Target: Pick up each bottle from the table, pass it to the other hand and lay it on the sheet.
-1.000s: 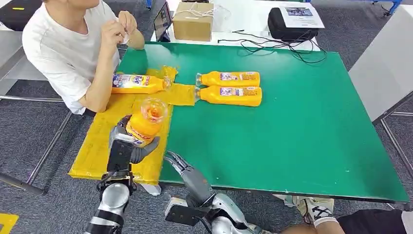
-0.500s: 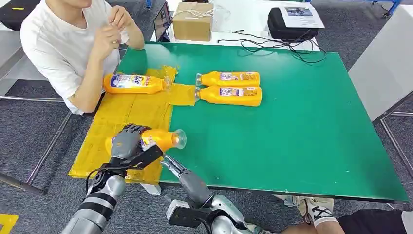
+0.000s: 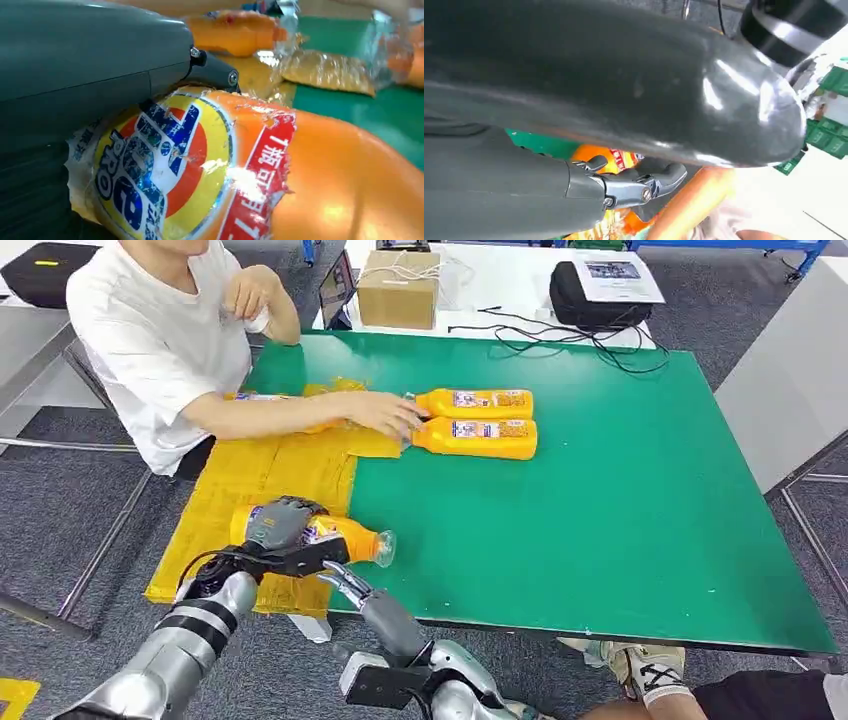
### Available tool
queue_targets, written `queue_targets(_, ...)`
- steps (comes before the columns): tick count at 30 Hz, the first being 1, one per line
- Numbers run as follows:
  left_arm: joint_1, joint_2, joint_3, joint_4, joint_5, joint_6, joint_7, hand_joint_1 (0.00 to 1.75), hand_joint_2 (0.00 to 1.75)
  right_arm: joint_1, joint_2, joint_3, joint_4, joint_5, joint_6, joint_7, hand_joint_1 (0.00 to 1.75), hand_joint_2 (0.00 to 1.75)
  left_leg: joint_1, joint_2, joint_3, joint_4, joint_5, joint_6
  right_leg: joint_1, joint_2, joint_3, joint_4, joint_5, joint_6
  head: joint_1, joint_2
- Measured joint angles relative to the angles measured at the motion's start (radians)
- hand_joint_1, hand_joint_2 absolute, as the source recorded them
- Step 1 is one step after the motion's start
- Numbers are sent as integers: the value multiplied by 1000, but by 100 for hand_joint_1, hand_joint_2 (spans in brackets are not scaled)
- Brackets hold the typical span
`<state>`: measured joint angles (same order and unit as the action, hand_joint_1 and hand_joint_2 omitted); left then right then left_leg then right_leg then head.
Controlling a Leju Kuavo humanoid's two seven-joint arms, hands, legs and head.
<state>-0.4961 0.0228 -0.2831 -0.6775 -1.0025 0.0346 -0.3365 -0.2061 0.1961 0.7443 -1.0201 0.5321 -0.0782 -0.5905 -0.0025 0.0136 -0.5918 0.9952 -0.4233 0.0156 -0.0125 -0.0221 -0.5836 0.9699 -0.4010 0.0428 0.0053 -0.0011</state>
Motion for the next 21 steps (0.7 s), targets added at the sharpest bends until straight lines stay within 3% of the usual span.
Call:
queue_targets(1,-12,3,-8,8,10,-26,-6,16,175,-2,1,0,0,-4,3,-4,0,0,0,0,1,0,0,0,0,0,1,0,0,0,0,0)
queue_targets(2,-20,7,-13,14,18,-43,-10,0,175,-4,1,0,1,-10,3,-5,0,0,0,0,1,0,0,0,0,0,1,0,0,0,0,0)
queue_targets(9,-33,13,-42,33,64,-87,-31,0,175,-7,4,0,3,-20,1,-15,0,0,0,0,1,0,1,0,0,0,0,0,1,-2,0,0)
queue_targets(16,-64,-21,-51,34,236,-142,104,0,175,-8,9,-12,11,-28,-25,-18,0,0,0,0,-2,0,0,0,0,0,-2,0,1,-2,0,0)
queue_targets(21,-92,-42,-5,42,388,-229,109,0,175,-9,11,-18,25,-30,-44,-21,0,0,0,1,-2,0,1,0,0,1,-3,0,2,-2,0,0)
